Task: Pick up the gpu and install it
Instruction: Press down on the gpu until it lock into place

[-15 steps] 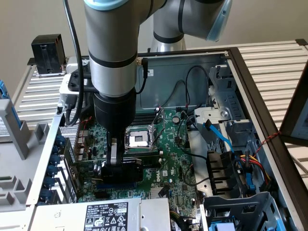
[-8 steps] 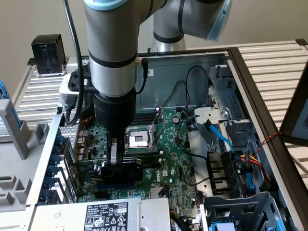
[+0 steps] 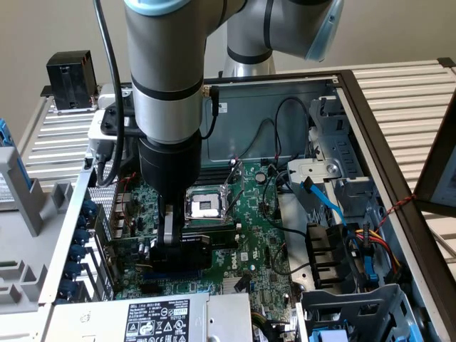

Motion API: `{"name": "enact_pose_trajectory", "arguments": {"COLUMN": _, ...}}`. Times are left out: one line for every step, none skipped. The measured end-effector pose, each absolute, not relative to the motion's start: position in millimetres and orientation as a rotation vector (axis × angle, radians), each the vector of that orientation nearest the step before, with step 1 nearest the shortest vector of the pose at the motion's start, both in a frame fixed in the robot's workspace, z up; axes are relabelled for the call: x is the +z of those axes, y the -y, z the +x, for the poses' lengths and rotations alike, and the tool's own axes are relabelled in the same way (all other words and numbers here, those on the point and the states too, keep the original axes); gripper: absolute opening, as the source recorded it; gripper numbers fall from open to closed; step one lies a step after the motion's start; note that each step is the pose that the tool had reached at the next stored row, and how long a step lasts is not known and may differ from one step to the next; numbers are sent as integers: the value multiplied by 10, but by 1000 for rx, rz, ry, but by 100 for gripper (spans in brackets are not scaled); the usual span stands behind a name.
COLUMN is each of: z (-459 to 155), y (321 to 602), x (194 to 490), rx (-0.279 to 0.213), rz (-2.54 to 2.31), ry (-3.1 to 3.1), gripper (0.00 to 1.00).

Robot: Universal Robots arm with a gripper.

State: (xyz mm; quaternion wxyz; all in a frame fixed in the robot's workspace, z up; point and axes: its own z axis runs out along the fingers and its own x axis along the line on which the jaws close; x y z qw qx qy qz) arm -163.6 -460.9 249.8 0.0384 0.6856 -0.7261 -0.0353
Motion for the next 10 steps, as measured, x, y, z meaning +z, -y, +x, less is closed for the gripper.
{"name": "enact_pose_trajectory", "arguments": {"z": -1636, "y": 4609, "x": 2497, "rx": -108, "rz": 2103, "ry": 2227, "gripper": 26}}
{"name": "enact_pose_trajectory", "arguments": {"z": -1636, "y": 4609, "x": 2497, "rx": -109, "rz": 2103, "ry": 2227, "gripper": 26}}
{"name": "enact_pose_trajectory", "arguments": {"z": -1636, "y": 4609, "x": 2497, "rx": -109, "rz": 2102, "ry": 2227, "gripper": 26}}
{"name": "enact_pose_trajectory", "arguments": {"z": -1636, "y": 4610, "x": 2497, "rx": -109, "rz": 2102, "ry": 2226, "gripper": 26}}
{"name": "enact_pose_trajectory", "arguments": {"z": -1636, "y": 4610, "x": 2497, "rx": -109, "rz": 2102, "ry": 2227, "gripper": 26}}
{"name": "enact_pose_trajectory", "arguments": {"z": -1636, "y": 4609, "x": 2497, "rx": -109, "rz": 2102, "ry": 2226, "gripper": 26}}
{"name": "enact_pose_trajectory", "arguments": {"z": -1636, "y": 4609, "x": 2497, "rx": -109, "rz": 2102, "ry": 2227, "gripper": 26}}
{"name": "enact_pose_trajectory", "arguments": {"z": -1636, "y": 4609, "x": 2497, "rx": -109, "rz": 2102, "ry": 2226, "gripper": 26}}
{"name": "enact_pose_trajectory", "arguments": {"z": -1636, "y": 4610, "x": 2497, "rx": -109, "rz": 2102, "ry": 2226, "gripper": 26}}
{"name": "enact_pose_trajectory", "arguments": {"z": -1636, "y": 4609, "x": 2497, "rx": -109, "rz": 2102, "ry": 2227, "gripper": 26}}
